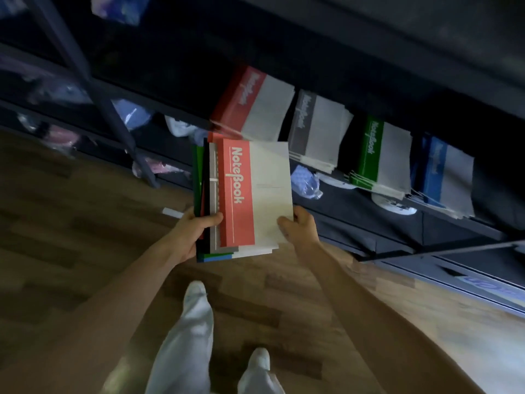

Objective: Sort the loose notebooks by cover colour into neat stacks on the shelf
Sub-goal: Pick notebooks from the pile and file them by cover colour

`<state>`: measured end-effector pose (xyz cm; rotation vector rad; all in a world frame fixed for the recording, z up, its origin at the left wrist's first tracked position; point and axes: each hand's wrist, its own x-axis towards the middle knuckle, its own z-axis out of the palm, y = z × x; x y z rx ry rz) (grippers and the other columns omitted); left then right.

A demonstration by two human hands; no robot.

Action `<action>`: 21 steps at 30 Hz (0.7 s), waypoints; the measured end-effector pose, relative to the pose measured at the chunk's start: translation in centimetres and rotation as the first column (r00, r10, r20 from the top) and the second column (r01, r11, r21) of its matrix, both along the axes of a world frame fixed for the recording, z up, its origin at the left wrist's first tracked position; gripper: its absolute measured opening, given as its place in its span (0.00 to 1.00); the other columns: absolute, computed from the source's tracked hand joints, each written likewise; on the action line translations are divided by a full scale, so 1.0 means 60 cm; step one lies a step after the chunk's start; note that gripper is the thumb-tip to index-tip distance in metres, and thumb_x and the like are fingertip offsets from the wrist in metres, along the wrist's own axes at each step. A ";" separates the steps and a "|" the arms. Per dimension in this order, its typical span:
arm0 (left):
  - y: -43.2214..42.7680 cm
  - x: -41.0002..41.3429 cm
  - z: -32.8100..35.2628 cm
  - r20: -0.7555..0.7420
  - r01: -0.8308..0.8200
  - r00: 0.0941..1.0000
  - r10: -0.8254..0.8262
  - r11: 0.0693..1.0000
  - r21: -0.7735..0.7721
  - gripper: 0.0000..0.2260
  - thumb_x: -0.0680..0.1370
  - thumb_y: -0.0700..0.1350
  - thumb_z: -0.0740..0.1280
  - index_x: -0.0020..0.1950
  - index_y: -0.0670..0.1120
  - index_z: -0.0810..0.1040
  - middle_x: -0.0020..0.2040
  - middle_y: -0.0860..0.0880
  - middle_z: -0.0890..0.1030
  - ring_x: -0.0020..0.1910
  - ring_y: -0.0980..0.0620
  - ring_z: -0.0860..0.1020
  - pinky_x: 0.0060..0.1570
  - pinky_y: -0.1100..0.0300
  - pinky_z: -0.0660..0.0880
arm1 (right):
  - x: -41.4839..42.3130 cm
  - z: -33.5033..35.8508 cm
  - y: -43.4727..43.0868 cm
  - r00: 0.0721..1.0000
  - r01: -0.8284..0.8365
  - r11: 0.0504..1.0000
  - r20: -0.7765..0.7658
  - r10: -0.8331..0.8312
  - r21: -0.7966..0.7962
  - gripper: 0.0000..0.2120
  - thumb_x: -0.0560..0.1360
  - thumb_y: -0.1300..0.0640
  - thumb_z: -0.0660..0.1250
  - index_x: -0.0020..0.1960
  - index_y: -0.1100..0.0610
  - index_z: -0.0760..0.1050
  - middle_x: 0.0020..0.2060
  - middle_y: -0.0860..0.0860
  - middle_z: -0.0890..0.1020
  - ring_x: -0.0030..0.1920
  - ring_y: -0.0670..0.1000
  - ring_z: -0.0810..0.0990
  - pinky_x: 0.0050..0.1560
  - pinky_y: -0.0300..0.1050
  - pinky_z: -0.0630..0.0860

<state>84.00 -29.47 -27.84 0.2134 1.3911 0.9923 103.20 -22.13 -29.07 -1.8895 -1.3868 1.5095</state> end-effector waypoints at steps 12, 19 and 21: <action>0.154 -0.164 0.054 -0.041 0.033 0.999 -0.034 0.999 -0.024 0.15 0.76 0.34 0.64 0.61 0.44 0.70 0.49 0.46 0.79 0.53 0.46 0.76 0.52 0.50 0.72 | -0.089 0.052 0.203 0.925 0.054 0.969 0.354 -0.139 0.242 0.07 0.81 0.60 0.54 0.56 0.63 0.63 0.32 0.53 0.70 0.36 0.57 0.72 0.34 0.51 0.69; 0.172 -0.193 0.058 -0.101 -0.020 0.995 0.010 0.995 -0.094 0.08 0.75 0.34 0.64 0.48 0.47 0.71 0.45 0.47 0.78 0.42 0.52 0.77 0.45 0.56 0.73 | -0.136 0.043 0.276 0.914 0.044 0.989 0.394 -0.096 0.140 0.12 0.78 0.62 0.55 0.62 0.60 0.64 0.49 0.60 0.79 0.38 0.62 0.81 0.42 0.57 0.80; 0.172 -0.199 0.062 -0.089 -0.036 0.996 0.027 0.994 -0.102 0.08 0.76 0.34 0.64 0.48 0.47 0.72 0.45 0.47 0.78 0.42 0.51 0.77 0.49 0.54 0.72 | -0.159 0.040 0.279 0.923 0.061 0.990 0.371 -0.105 0.130 0.13 0.78 0.63 0.57 0.62 0.61 0.65 0.51 0.60 0.78 0.35 0.60 0.81 0.41 0.55 0.81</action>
